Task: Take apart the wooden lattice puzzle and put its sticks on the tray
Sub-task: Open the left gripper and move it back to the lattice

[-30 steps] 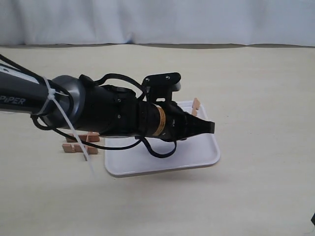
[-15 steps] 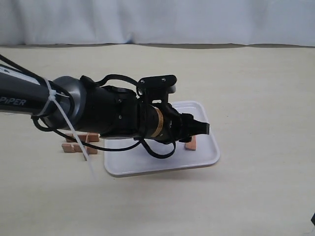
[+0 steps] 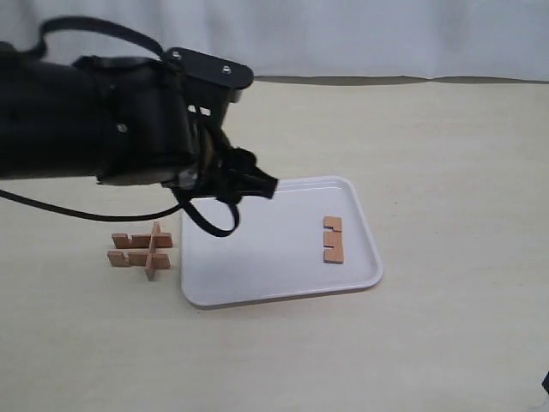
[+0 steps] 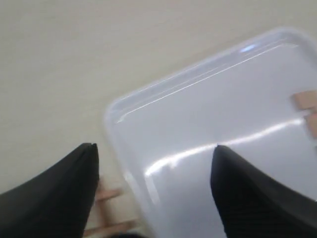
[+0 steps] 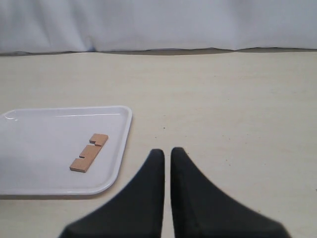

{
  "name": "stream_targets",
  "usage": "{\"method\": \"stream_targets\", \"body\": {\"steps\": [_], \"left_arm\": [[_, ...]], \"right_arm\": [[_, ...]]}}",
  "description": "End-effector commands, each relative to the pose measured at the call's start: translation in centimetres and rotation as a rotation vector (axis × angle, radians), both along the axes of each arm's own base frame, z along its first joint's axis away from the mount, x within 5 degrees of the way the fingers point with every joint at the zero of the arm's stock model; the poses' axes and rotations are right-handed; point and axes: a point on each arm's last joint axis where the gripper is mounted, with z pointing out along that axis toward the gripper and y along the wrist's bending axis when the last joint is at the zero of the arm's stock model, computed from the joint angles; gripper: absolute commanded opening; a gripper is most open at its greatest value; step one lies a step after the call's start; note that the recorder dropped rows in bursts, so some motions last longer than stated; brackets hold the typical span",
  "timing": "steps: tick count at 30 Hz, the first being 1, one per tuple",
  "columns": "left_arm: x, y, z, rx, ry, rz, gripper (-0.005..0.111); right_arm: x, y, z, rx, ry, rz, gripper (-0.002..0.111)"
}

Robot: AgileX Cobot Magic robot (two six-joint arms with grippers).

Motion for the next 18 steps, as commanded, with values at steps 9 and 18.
{"method": "stream_targets", "body": {"steps": [9, 18], "left_arm": [[-3.6, 3.3, -0.9, 0.28, 0.337, 0.025, 0.062], [-4.7, 4.1, -3.7, 0.186, 0.395, 0.079, 0.062]], "right_arm": [[0.0, 0.0, -0.1, 0.002, 0.003, -0.006, 0.005], [0.0, 0.0, -0.1, 0.002, 0.003, -0.006, 0.005]]}}
